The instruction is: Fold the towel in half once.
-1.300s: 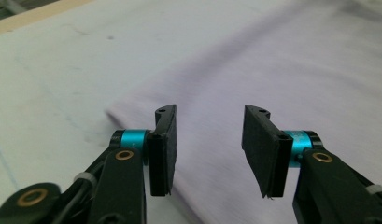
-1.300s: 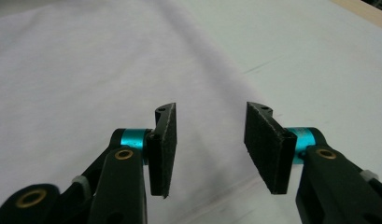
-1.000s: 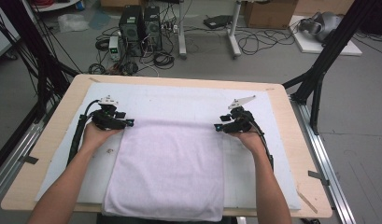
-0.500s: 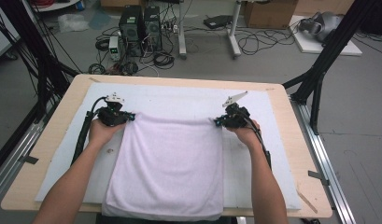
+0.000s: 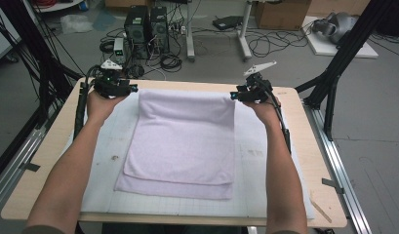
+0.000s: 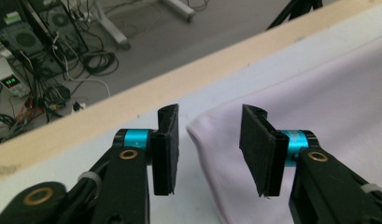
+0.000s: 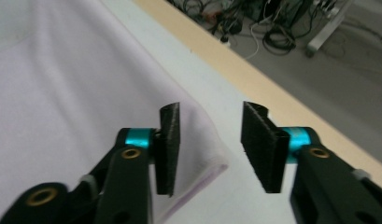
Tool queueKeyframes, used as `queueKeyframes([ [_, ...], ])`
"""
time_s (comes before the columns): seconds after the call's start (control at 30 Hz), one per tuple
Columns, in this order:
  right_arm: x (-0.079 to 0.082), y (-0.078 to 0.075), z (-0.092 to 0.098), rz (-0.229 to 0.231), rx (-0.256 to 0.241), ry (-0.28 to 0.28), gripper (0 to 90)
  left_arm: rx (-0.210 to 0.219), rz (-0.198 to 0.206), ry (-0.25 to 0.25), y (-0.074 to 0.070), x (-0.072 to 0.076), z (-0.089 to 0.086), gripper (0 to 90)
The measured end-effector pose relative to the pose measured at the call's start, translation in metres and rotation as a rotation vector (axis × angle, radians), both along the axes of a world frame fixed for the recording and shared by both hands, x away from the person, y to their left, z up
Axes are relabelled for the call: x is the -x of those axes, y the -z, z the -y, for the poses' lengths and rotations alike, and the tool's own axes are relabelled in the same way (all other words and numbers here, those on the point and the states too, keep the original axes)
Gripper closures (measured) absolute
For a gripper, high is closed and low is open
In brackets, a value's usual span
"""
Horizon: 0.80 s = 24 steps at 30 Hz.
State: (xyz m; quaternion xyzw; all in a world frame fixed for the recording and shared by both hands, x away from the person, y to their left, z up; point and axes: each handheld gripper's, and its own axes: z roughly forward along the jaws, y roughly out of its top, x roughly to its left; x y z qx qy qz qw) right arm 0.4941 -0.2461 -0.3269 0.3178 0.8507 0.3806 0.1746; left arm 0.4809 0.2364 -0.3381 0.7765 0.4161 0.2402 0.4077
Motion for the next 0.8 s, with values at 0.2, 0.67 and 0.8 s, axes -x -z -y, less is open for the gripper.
queueKeyframes([
  [0.2, 0.02, 0.031, 0.006, -0.046, 0.012, -0.009, 47.0, 0.015, -0.04, 0.03, 0.031, 0.024, -0.014, 54.0],
  [0.67, 0.112, 0.051, -0.003, -0.034, -0.061, -0.159, 46.4, 0.012, -0.002, 0.264, 0.056, 0.11, -0.008, 51.3],
  [0.8, 0.134, 0.06, -0.001, -0.048, -0.077, -0.191, 47.9, 0.022, -0.011, 0.314, 0.065, 0.134, -0.01, 49.1],
])
